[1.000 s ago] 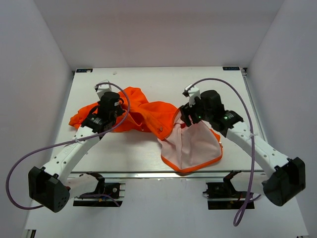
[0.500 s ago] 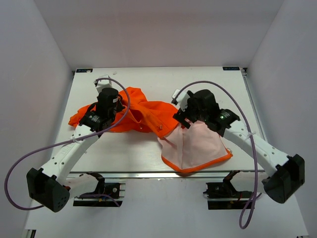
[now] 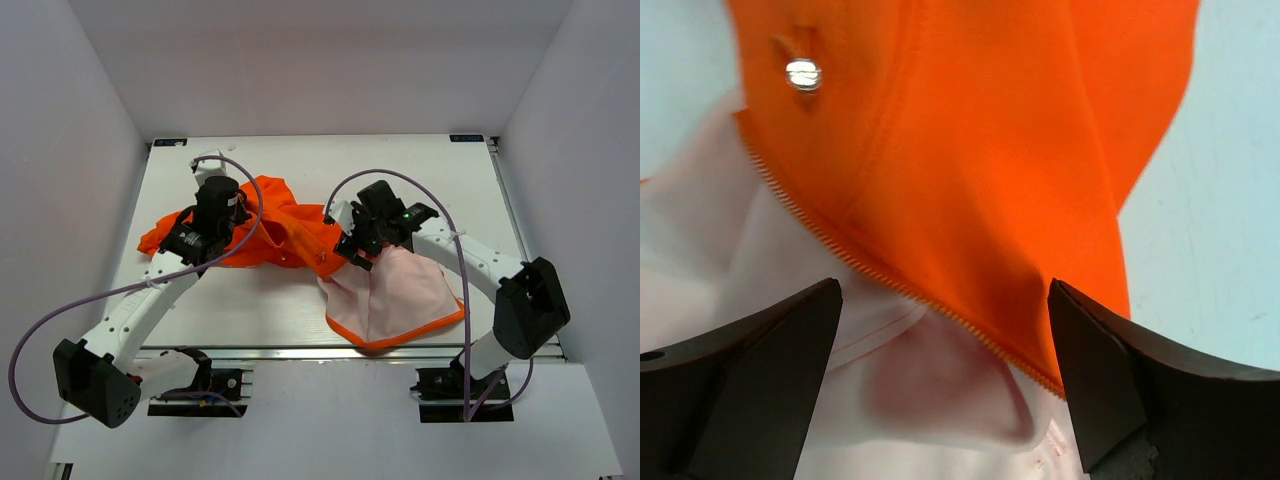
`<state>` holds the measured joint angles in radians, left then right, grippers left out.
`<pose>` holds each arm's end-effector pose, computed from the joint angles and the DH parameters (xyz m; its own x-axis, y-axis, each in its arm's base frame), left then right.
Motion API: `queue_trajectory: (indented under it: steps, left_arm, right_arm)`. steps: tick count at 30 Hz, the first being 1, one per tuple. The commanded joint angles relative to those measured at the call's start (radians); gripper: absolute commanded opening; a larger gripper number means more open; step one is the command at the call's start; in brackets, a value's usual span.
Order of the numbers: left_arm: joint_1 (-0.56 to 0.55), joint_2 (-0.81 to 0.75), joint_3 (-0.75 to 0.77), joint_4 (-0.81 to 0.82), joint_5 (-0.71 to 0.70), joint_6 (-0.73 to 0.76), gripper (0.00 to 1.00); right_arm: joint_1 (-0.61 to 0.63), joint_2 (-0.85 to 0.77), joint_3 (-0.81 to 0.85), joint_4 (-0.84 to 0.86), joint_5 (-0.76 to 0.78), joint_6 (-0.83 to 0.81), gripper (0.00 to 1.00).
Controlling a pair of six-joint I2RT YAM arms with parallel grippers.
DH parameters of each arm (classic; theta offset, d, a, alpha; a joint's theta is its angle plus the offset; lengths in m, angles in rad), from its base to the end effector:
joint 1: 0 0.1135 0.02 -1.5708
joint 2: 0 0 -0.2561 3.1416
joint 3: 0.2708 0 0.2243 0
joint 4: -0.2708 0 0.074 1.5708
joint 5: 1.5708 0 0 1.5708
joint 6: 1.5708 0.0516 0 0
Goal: Zip up the jacket
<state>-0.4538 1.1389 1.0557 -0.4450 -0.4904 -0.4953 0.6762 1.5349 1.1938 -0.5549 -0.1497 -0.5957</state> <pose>0.2231 -0.0818 0.3277 -0.4086 -0.2672 -0.8727 -0.1967 0.9595 -0.2017 0.2390 0.2017 0.2561 -0.1161 -0.8045 -0.5825 -0.9141 0.3160 -0.2541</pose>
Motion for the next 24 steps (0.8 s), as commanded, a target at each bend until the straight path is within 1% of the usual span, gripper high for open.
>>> queue_trajectory:
  steps: [1, 2, 3, 4, 5, 6, 7, 8, 9, 11, 14, 15, 16, 17, 18, 19, 20, 21, 22, 23, 24]
  left_arm:
    - [0.003, -0.022, 0.049, 0.014, -0.031, 0.014, 0.00]
    - [0.003, -0.021, 0.050, 0.014, -0.028, 0.014, 0.00]
    - [0.003, -0.021, 0.052, 0.015, -0.025, 0.014, 0.00]
    - [0.003, -0.021, 0.055, 0.014, -0.027, 0.014, 0.00]
    - [0.003, -0.021, 0.058, 0.014, -0.025, 0.017, 0.00]
    - [0.003, -0.021, 0.067, 0.015, -0.031, 0.023, 0.00]
    - [0.003, -0.022, 0.076, 0.015, -0.031, 0.029, 0.00]
    - [0.003, -0.022, 0.088, 0.017, -0.031, 0.035, 0.00]
    - [0.003, -0.022, 0.104, 0.020, -0.027, 0.043, 0.00]
    - [0.003, -0.036, 0.167, 0.028, -0.002, 0.063, 0.00]
    - [0.003, -0.085, 0.243, 0.081, 0.090, 0.115, 0.00]
    - [0.003, -0.099, 0.265, 0.116, 0.120, 0.144, 0.00]
    - [0.003, -0.114, 0.285, 0.141, 0.198, 0.159, 0.00]
    - [0.003, -0.143, 0.337, 0.163, 0.244, 0.170, 0.00]
    - [0.004, -0.155, 0.367, 0.205, 0.292, 0.188, 0.00]
    - [0.003, -0.166, 0.403, 0.225, 0.390, 0.195, 0.00]
    - [0.003, -0.174, 0.440, 0.244, 0.441, 0.195, 0.00]
    - [0.003, -0.185, 0.520, 0.273, 0.484, 0.193, 0.00]
    - [0.003, -0.186, 0.568, 0.282, 0.542, 0.184, 0.00]
    - [0.003, -0.182, 0.619, 0.288, 0.622, 0.175, 0.00]
    - [0.003, -0.165, 0.727, 0.296, 0.663, 0.157, 0.00]
  right_arm:
    - [0.002, 0.024, -0.032, 0.105, 0.128, 0.036, 0.89]
    - [0.000, 0.024, -0.051, 0.166, 0.146, 0.054, 0.85]
    - [0.002, 0.021, -0.094, 0.303, 0.198, 0.060, 0.82]
    - [0.002, 0.019, -0.114, 0.369, 0.205, 0.065, 0.78]
    - [0.002, 0.014, -0.131, 0.427, 0.210, 0.066, 0.61]
    - [0.002, 0.008, -0.152, 0.529, 0.234, 0.092, 0.47]
    - [0.002, 0.004, -0.154, 0.558, 0.248, 0.106, 0.32]
    - [0.002, -0.004, -0.152, 0.596, 0.260, 0.123, 0.07]
    - [0.002, -0.031, -0.148, 0.630, 0.272, 0.158, 0.00]
    - [0.002, -0.073, -0.125, 0.651, 0.292, 0.195, 0.00]
    - [0.002, -0.209, -0.108, 0.699, 0.347, 0.290, 0.00]
    - [0.002, -0.302, -0.109, 0.711, 0.343, 0.313, 0.00]
    - [0.003, -0.350, -0.126, 0.757, 0.334, 0.348, 0.00]
    - [0.002, -0.404, -0.137, 0.791, 0.323, 0.367, 0.00]
    - [0.003, -0.503, -0.145, 0.818, 0.299, 0.384, 0.00]
    - [0.003, -0.545, -0.146, 0.858, 0.295, 0.417, 0.00]
    - [0.002, -0.583, -0.120, 0.856, 0.288, 0.431, 0.00]
    - [0.003, -0.642, -0.091, 0.840, 0.260, 0.439, 0.00]
    - [0.003, -0.663, -0.057, 0.819, 0.247, 0.477, 0.00]
    - [0.003, -0.683, 0.016, 0.779, 0.218, 0.490, 0.00]
    - [0.003, -0.714, 0.053, 0.761, 0.138, 0.500, 0.00]
